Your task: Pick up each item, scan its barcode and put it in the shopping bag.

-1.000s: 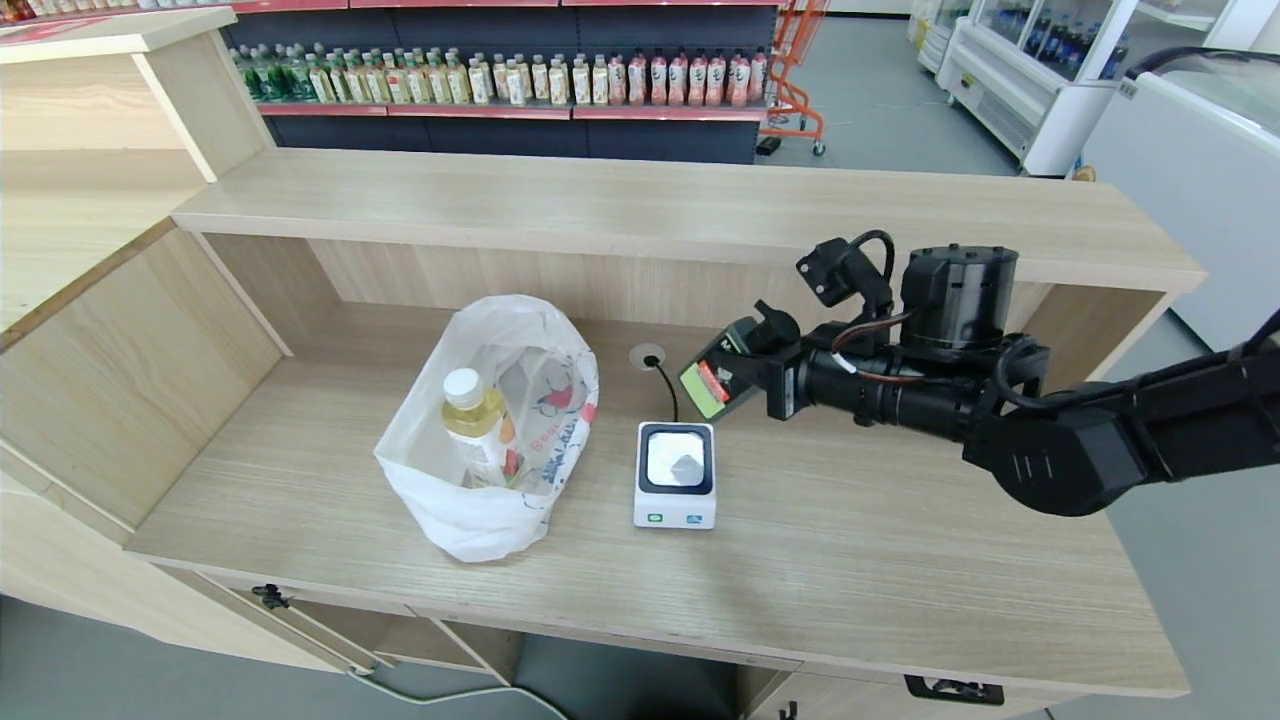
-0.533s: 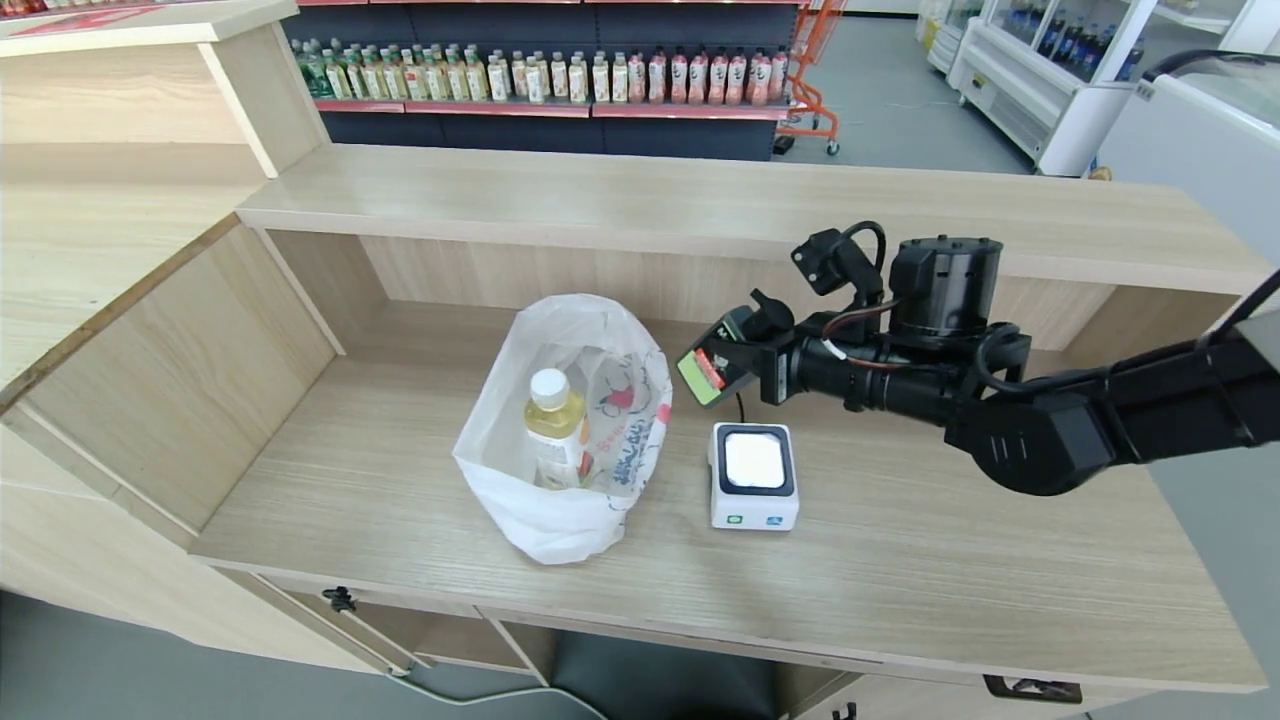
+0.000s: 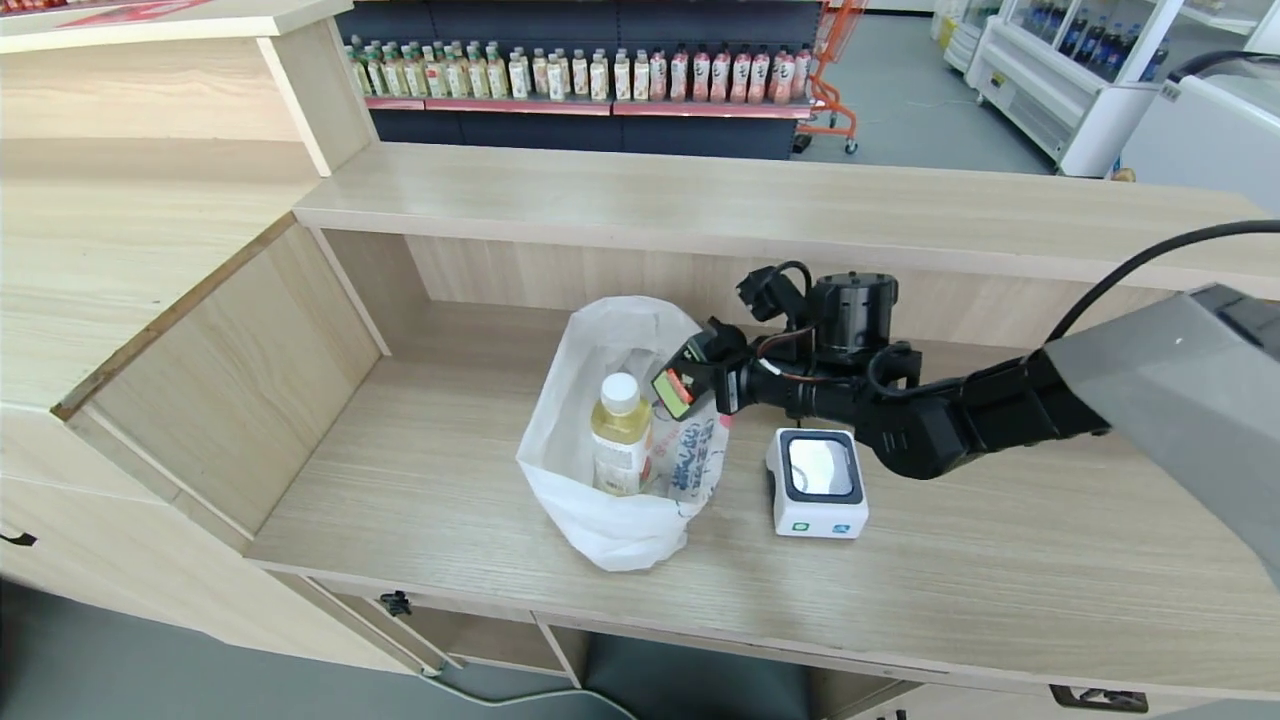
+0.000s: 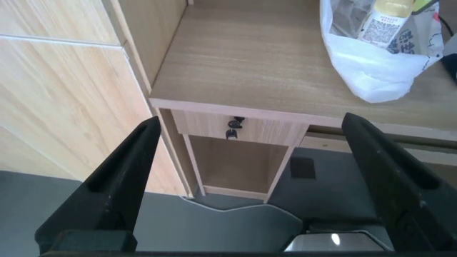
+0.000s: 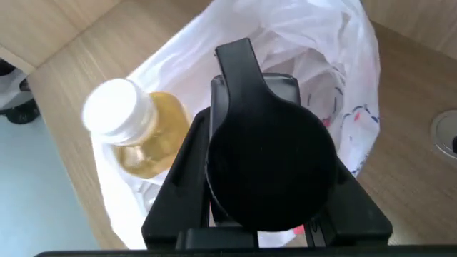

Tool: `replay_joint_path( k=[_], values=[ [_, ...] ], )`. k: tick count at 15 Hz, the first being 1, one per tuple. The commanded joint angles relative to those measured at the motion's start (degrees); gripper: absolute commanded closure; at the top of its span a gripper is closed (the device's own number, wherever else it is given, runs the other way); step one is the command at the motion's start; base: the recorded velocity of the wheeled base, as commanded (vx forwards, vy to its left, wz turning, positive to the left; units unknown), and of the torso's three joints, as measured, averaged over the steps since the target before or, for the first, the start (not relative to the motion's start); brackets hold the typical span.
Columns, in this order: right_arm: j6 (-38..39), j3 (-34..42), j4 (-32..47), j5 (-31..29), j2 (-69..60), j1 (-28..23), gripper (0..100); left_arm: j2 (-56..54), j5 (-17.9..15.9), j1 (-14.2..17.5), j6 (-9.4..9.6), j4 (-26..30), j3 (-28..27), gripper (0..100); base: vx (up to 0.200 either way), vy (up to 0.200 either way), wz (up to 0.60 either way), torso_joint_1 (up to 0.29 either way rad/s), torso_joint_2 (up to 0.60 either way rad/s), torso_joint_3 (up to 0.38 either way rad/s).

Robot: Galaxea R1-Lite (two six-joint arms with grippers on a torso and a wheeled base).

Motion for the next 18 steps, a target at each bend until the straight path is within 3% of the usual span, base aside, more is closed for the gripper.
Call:
replay_joint_path(
  k=[1, 7, 14, 18],
  values=[
    [-0.1, -2.09, 0.06, 0.13, 5.08, 0.29, 100, 0.06, 0.01, -0.07, -0.01, -0.07, 0.0, 0, 0.0, 0.0, 0.0, 0.0, 0.0, 0.0],
    [-1.77, -6.48, 0.15, -0.14, 9.22, 0.82, 100, 0.06, 0.01, -0.07, 0.43, -0.07, 0.0, 0, 0.0, 0.0, 0.0, 0.0, 0.0, 0.0],
    [-4.23, -6.39, -0.29, -0.4, 10.8, 0.38, 100, 0.06, 0.01, -0.07, 0.43, -0.07, 0.0, 0, 0.0, 0.0, 0.0, 0.0, 0.0, 0.0],
    [-6.87, -6.39, -6.18, -0.14, 13.08, -0.33, 100, 0.06, 0.01, -0.07, 0.43, -0.07, 0.0, 0, 0.0, 0.0, 0.0, 0.0, 0.0, 0.0]
  ],
)
